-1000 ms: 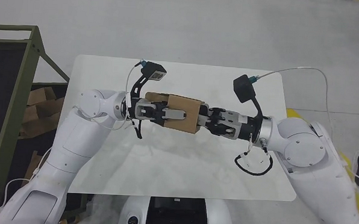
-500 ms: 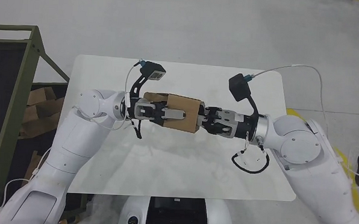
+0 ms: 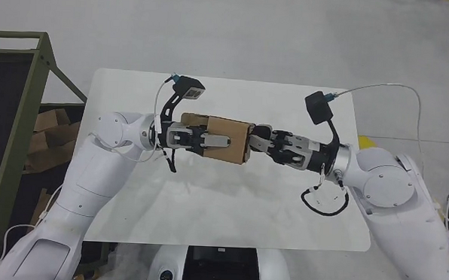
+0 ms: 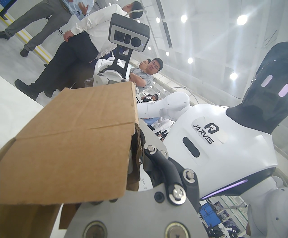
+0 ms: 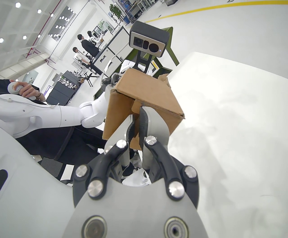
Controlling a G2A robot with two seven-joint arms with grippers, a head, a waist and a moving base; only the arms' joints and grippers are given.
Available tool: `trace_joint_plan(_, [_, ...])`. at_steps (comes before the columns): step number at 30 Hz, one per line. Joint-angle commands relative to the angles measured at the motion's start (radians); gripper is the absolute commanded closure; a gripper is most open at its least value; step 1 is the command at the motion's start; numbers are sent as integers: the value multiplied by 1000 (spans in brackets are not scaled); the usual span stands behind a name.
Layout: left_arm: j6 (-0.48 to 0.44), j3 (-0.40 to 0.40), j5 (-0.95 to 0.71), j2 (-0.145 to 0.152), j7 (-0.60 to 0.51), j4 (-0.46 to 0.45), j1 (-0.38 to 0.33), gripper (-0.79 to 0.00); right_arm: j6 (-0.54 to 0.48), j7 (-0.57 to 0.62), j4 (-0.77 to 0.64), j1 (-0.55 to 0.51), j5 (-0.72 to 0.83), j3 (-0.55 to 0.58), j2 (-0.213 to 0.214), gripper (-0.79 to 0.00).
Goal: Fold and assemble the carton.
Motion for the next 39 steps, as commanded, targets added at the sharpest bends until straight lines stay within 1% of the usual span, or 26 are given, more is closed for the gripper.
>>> trace_joint_plan(1, [-2,1,3,0,2,3,-1,0,-9,2,-1,-17,7,21,3,-52])
trace_joint_plan(6, [-4,4,4,0,4,9,-3,0,-35,4,-3,-58,33,73,11,-55])
trace_joint_plan(8, [-5,6,6,0,5,10,-4,0,-47,12,-3,-72,42,89,14,-40])
trace_joint_plan(16, [-11,14,10,-2,11,10,-10,0,-49,24,-3,-85,41,92,16,-49])
trace_joint_plan(25, [-15,16,15,-1,15,5,-5,0,-58,36,15,-72,53,62,14,-55])
trace_joint_plan(31, [-16,21,15,-2,16,4,-6,0,-67,39,12,-46,50,11,8,-55])
trace_joint_plan(39, [-12,26,11,-2,12,3,-7,0,-25,11,19,10,-7,-63,-6,-49])
